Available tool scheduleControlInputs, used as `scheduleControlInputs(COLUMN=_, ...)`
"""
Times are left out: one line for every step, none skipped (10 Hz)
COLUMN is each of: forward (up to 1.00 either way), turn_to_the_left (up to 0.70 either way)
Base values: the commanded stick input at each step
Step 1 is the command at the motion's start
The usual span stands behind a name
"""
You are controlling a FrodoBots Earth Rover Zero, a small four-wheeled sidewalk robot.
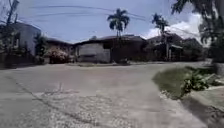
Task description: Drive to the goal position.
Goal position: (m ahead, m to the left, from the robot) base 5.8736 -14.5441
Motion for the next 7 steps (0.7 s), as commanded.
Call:
scheduleControlInputs(forward=1.00, turn_to_the_left=-0.07)
scheduleControlInputs(forward=1.00, turn_to_the_left=-0.03)
scheduleControlInputs(forward=1.00, turn_to_the_left=0.00)
scheduleControlInputs(forward=1.00, turn_to_the_left=0.01)
scheduleControlInputs(forward=1.00, turn_to_the_left=0.03)
scheduleControlInputs(forward=1.00, turn_to_the_left=0.10)
scheduleControlInputs(forward=1.00, turn_to_the_left=0.14)
